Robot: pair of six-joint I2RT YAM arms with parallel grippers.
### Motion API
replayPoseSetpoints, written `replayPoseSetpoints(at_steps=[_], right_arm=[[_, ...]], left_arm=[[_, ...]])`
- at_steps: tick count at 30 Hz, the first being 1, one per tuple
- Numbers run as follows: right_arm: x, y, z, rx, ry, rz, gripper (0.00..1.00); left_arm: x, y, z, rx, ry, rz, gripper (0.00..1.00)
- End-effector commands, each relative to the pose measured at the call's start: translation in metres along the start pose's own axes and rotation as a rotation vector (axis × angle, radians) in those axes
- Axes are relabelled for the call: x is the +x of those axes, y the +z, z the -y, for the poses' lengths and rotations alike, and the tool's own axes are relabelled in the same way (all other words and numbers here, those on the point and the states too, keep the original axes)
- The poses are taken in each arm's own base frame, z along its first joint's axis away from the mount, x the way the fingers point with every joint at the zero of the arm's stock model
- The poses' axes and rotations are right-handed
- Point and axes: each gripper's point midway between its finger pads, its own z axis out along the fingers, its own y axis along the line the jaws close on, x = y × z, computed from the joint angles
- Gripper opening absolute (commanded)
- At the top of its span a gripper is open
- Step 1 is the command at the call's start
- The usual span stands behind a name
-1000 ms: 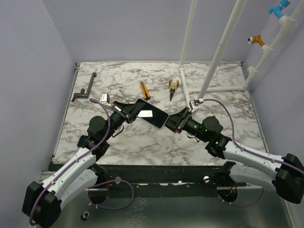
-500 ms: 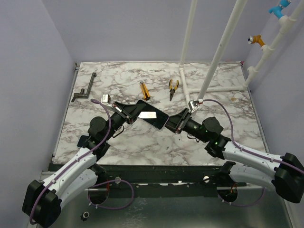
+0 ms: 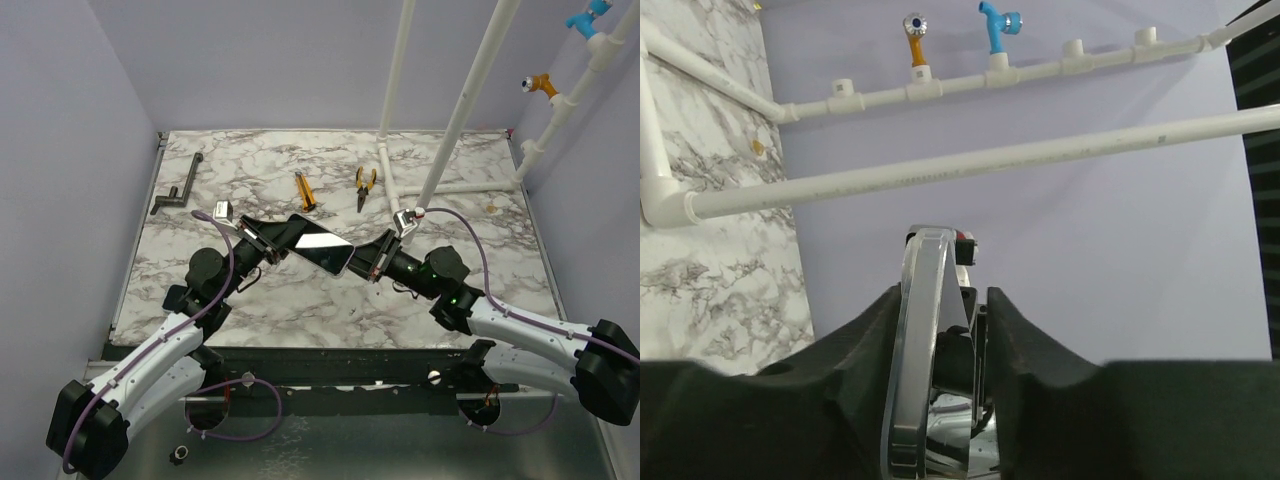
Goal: Take the phone out of the phone case
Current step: Remove the phone case from the phone.
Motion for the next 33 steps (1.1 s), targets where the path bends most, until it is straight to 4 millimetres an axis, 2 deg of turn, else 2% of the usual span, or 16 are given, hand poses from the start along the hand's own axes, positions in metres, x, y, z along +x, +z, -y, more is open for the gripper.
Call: replayPoseSetpoints(at_steps=[1, 6, 8, 9, 13, 16, 19, 22, 24, 26, 28, 30, 32, 33], right_arm=[[-0.002, -0.006, -0.018, -0.063, -0.016, 0.011, 0.00], [-0.003, -0.008, -0.018, -0.060, -0.013, 0.021, 0.00], [-0.003, -0.008, -0.020, -0.066, -0.015, 0.019, 0.00], [-0.004, -0.008, -0.020, -0.065, -0.017, 0.023, 0.00], [-0.011, -0.015, -0.019, -0.034, -0.041, 0.066, 0.00], [-0.018, -0.025, -0.015, 0.027, -0.095, 0.103, 0.00], [-0.026, -0.039, -0.003, 0.131, -0.132, 0.148, 0.00], [-0.035, -0.057, 0.026, 0.312, -0.150, 0.198, 0.00], [-0.039, -0.072, 0.051, 0.439, -0.138, 0.226, 0.00], [-0.037, -0.081, 0.067, 0.503, -0.123, 0.233, 0.00], [-0.034, -0.086, 0.079, 0.529, -0.103, 0.235, 0.00], [-0.032, -0.087, 0.088, 0.543, -0.085, 0.237, 0.00], [-0.030, -0.085, 0.095, 0.552, -0.072, 0.233, 0.00], [-0.029, -0.083, 0.096, 0.552, -0.068, 0.228, 0.00]], left_arm=[[0.003, -0.004, 0.012, 0.046, 0.034, -0.008, 0.46], [-0.001, -0.005, 0.011, 0.023, 0.058, 0.014, 0.61], [-0.005, -0.005, 0.008, -0.003, 0.064, 0.032, 0.70], [-0.008, -0.005, 0.005, -0.032, 0.071, 0.052, 0.88], [-0.037, -0.017, -0.018, -0.244, 0.144, 0.202, 0.98], [-0.058, -0.033, -0.026, -0.347, 0.242, 0.306, 0.99], [-0.069, -0.044, -0.025, -0.385, 0.360, 0.345, 0.99], [-0.067, -0.044, -0.028, -0.444, 0.538, 0.266, 0.99], [-0.070, -0.044, -0.044, -0.590, 0.631, 0.201, 0.99], [-0.071, -0.043, -0.056, -0.702, 0.719, 0.121, 0.99], [-0.065, -0.039, -0.058, -0.728, 0.769, 0.078, 0.99], [-0.053, -0.033, -0.052, -0.699, 0.815, 0.062, 0.99], [-0.033, -0.027, -0.045, -0.672, 0.903, 0.032, 0.99], [-0.015, -0.024, -0.041, -0.648, 0.955, -0.006, 0.99]])
